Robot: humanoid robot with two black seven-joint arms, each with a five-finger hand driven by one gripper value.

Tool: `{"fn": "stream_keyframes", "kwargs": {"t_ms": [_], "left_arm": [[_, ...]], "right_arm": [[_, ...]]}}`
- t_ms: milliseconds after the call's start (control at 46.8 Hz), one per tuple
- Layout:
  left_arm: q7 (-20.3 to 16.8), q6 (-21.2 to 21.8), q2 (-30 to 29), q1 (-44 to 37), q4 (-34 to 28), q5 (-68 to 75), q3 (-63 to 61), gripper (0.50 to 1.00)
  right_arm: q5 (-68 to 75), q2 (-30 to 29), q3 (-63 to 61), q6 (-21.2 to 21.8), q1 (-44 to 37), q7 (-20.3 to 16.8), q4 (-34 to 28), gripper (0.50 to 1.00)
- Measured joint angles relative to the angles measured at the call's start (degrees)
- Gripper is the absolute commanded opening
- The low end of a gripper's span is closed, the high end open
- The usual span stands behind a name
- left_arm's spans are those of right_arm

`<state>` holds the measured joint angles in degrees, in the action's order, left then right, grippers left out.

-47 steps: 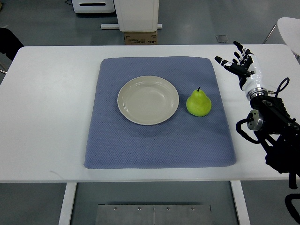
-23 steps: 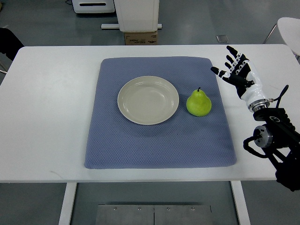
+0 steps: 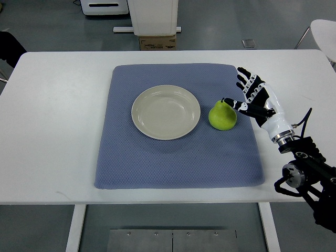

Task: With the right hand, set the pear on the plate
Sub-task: 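Move the open right hand down to the green pear, then close the right hand fingers around the green pear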

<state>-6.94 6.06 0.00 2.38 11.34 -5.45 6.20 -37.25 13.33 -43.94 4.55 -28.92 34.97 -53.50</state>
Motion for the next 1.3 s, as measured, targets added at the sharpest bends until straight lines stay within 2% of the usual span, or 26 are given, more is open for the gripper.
{"fn": "stream_keyframes", "kwargs": {"t_ms": [299,727,1048,1305], "left_arm": [[0.0,0.0,0.0,0.0,0.0,0.0,0.0,1.000],[0.0,0.0,0.0,0.0,0.0,0.0,0.0,1.000],[0.0,0.0,0.0,0.0,0.0,0.0,0.0,1.000],[0.0,0.0,0.0,0.0,0.0,0.0,0.0,1.000]], "right_arm": [[-1.7,-0.4,1.4,-1.5,-0.8,0.0,0.6,1.000],[-2.6,-1.9,11.0,-11.7,-4.8,0.0,4.7,0.996],[-3.1,-2.8,16.5,-14.9,-6.2,0.0,6.4,0.995],[-3.2,-3.3,17.4,-15.7,-6.7,0.0,7.3,0.995]]}}
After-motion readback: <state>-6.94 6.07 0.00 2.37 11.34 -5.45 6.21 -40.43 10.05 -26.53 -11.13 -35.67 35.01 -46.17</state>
